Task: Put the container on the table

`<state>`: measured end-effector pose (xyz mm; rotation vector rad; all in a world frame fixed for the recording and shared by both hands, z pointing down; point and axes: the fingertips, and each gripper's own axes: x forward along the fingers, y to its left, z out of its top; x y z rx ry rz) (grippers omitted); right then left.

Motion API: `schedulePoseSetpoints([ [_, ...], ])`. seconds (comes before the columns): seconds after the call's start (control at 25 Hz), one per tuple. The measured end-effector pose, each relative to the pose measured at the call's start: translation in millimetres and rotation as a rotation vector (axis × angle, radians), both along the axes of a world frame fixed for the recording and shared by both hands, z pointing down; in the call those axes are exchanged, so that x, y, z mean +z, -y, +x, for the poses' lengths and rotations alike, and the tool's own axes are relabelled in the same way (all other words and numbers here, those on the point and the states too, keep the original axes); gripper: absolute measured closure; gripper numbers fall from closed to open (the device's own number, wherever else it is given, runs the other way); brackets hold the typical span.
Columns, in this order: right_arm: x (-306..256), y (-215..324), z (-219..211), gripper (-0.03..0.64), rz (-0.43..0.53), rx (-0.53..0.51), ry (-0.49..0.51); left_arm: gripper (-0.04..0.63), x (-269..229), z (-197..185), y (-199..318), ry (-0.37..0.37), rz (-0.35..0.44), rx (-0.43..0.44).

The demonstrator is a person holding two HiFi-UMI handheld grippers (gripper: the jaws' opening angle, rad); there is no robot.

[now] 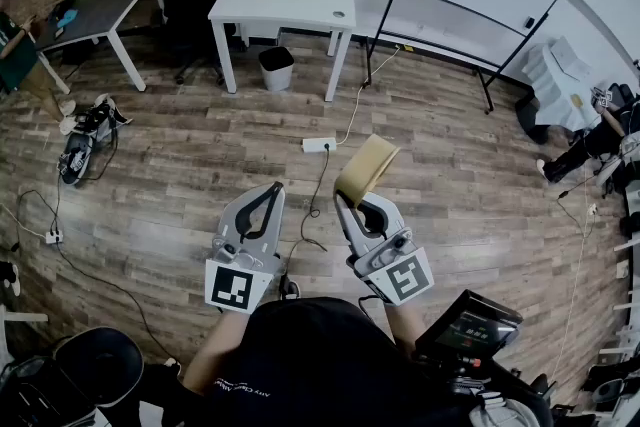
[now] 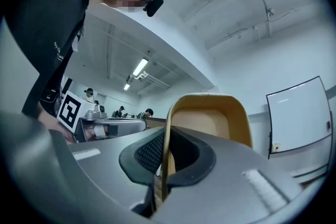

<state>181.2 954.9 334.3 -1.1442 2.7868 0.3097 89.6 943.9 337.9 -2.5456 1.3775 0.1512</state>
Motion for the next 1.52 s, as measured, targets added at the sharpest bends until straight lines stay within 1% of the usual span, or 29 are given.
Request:
schedulePoseSetpoints([
  [0.08,-3,8,-4,0.603,0.008,0.005,0.017,0.594,2,-3,9,0.003,-0.02,-0.003],
  [0.24,3,23,-6,0.6,-0.043,0.031,-0.009,0.594,7,-3,25,-0.006,-0.072,-0.001],
  [0.32,7,31,-2,0.598,-0.056,0.044,-0.017,0.594,8,3,33,-0.005,-0.082,0.008],
  [0.4,8,39,5,0.598,-0.054,0.041,-0.001,0.594,8,11,42,-0.007,-0.082,0.014],
  [0.56,17,58,21,0.598,-0.066,0.024,0.016,0.594,17,27,63,0.002,-0.105,0.002],
  [0.68,27,85,36,0.598,-0.072,0.01,0.019,0.594,25,42,87,0.022,-0.117,-0.021],
  [0.84,35,130,65,0.598,-0.075,-0.024,-0.007,0.594,25,76,130,0.062,-0.106,-0.049],
  [0.96,42,166,94,0.598,-0.088,-0.038,-0.024,0.594,25,103,164,0.099,-0.118,-0.072],
  [1.16,37,223,137,0.598,-0.071,-0.037,0.003,0.592,10,139,208,0.093,-0.084,-0.097],
  [1.24,39,237,148,0.598,-0.081,-0.035,0.004,0.592,11,150,218,0.096,-0.093,-0.099],
  [1.36,41,249,152,0.598,-0.081,-0.041,0.012,0.592,17,157,234,0.118,-0.125,-0.1],
  [1.52,47,268,144,0.598,-0.1,-0.05,0.019,0.592,19,149,255,0.114,-0.141,-0.117],
])
